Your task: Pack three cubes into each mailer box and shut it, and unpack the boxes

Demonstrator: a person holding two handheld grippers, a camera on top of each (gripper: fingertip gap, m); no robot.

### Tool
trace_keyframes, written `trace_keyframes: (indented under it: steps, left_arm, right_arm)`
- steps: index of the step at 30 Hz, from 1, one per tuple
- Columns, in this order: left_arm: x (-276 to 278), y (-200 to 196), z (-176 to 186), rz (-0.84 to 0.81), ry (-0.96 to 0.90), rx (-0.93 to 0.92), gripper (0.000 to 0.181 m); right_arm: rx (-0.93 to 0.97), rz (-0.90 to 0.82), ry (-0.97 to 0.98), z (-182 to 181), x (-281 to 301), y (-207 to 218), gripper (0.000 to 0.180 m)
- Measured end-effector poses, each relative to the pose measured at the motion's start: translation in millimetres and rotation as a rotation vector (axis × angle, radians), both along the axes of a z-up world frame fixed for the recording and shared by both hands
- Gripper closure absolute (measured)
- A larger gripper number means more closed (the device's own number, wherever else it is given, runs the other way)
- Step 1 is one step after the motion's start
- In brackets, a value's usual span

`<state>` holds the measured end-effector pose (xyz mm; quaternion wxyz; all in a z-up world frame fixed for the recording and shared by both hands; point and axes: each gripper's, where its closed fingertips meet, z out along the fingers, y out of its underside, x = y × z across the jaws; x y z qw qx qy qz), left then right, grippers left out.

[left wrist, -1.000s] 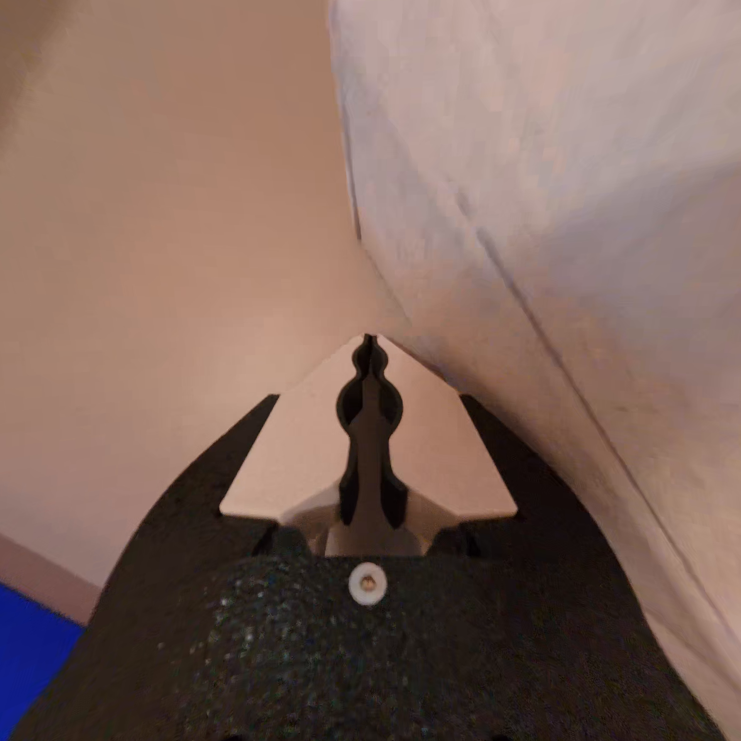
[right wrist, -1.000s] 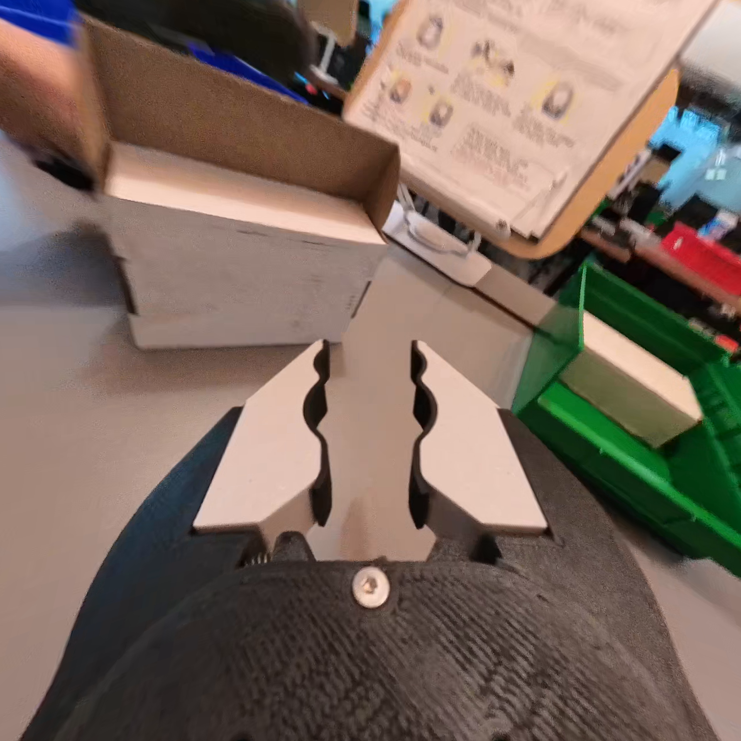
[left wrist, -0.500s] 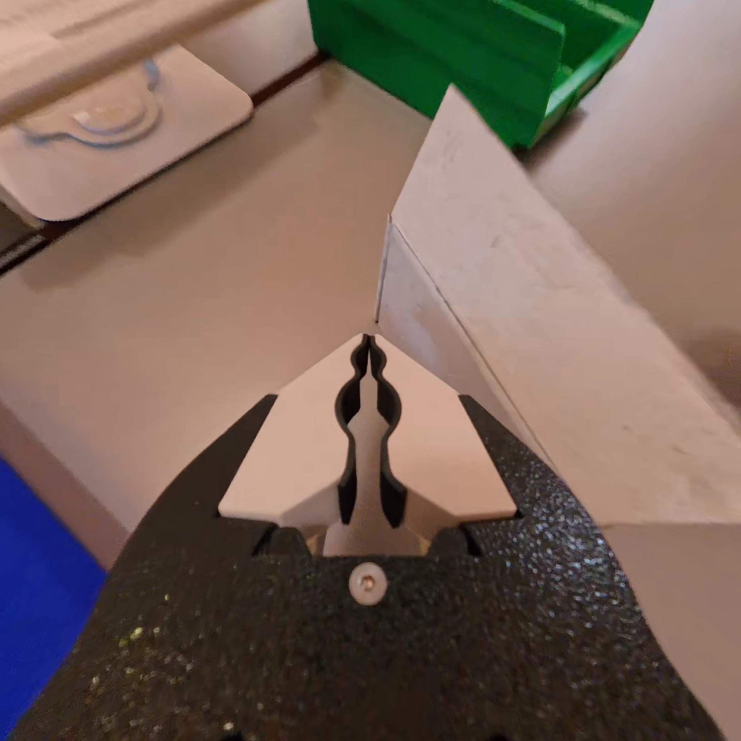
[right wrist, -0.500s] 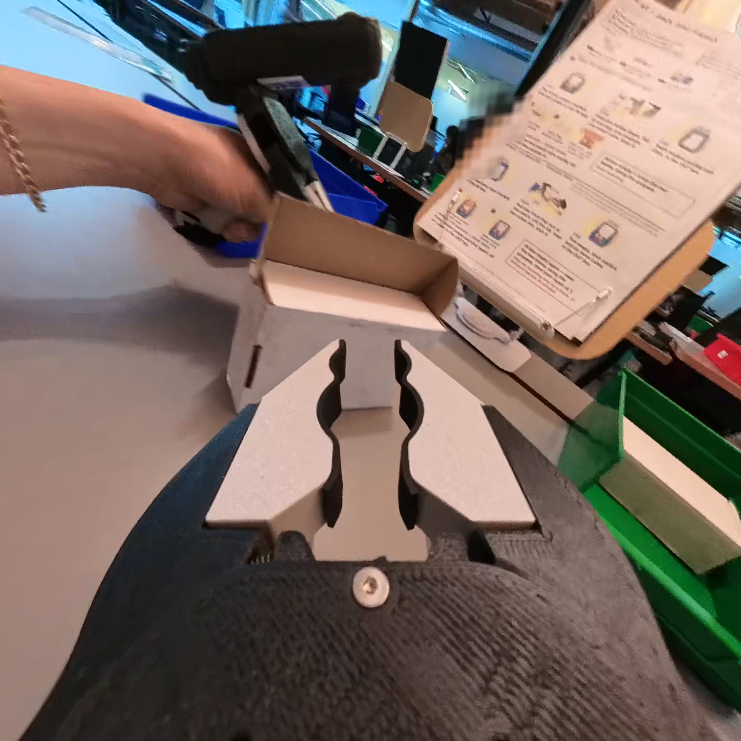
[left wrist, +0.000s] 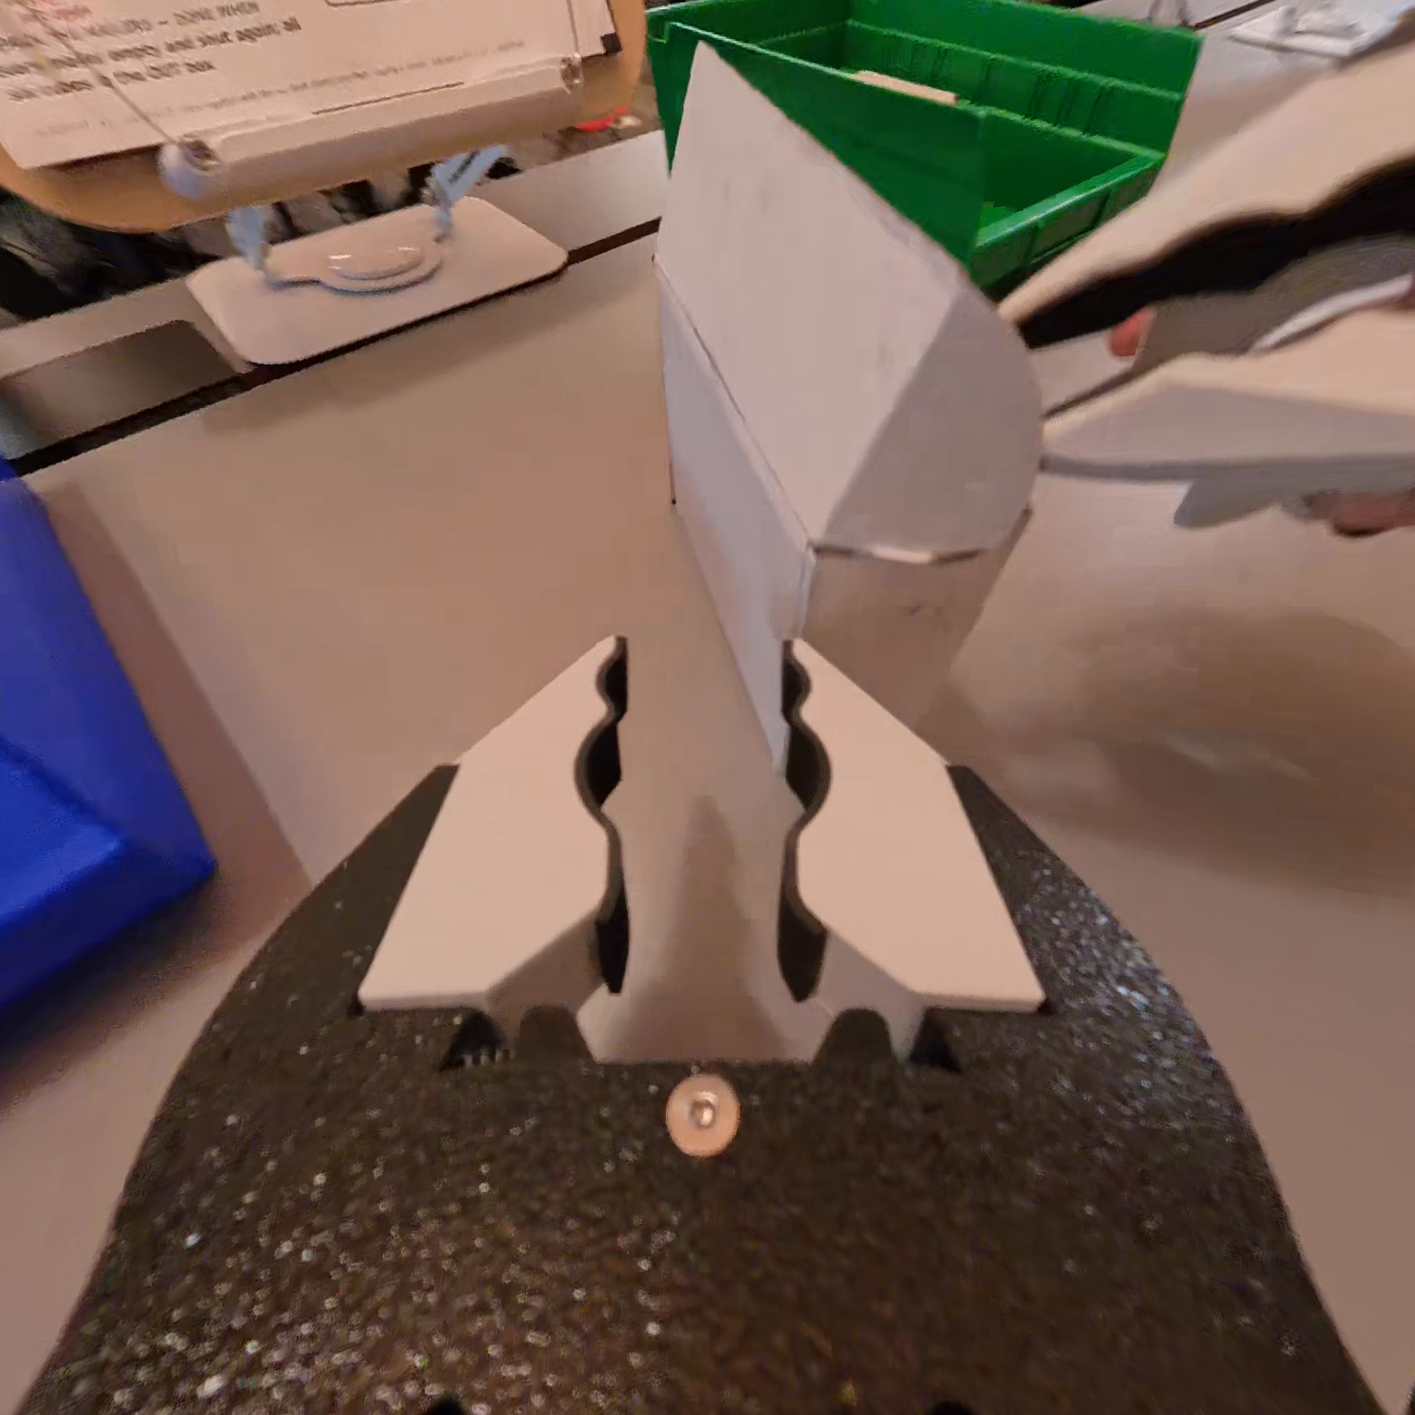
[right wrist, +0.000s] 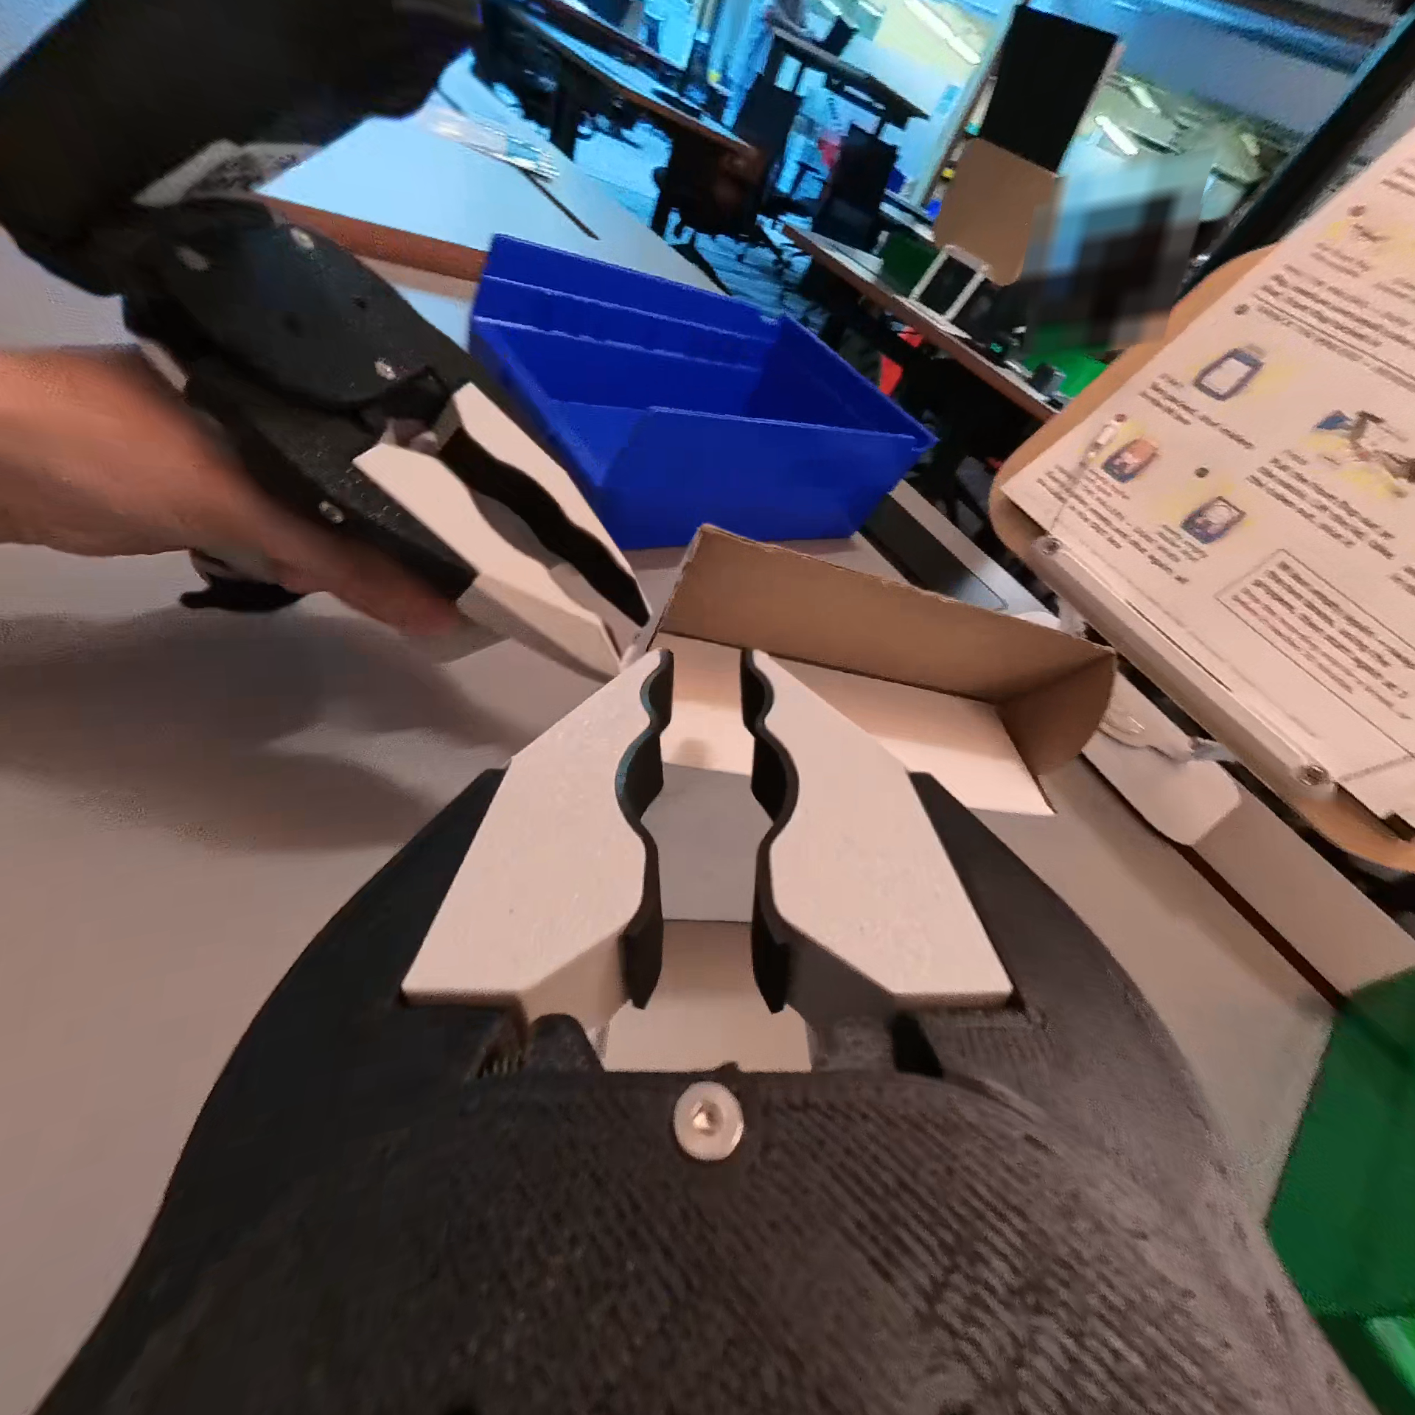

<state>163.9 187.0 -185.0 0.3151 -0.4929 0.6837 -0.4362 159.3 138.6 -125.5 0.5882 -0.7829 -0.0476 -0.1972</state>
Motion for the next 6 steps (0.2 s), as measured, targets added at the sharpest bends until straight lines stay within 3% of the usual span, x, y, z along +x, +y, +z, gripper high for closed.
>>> trace_keyframes:
  steps: [6]
  left_arm:
    - [-22.2, -22.9, -17.9, 0.007, 0.02, 0.126, 0.083]
  right_arm:
    - [0.015, 0.03, 0.074, 4.3, -5.3, -5.6, 0.158]
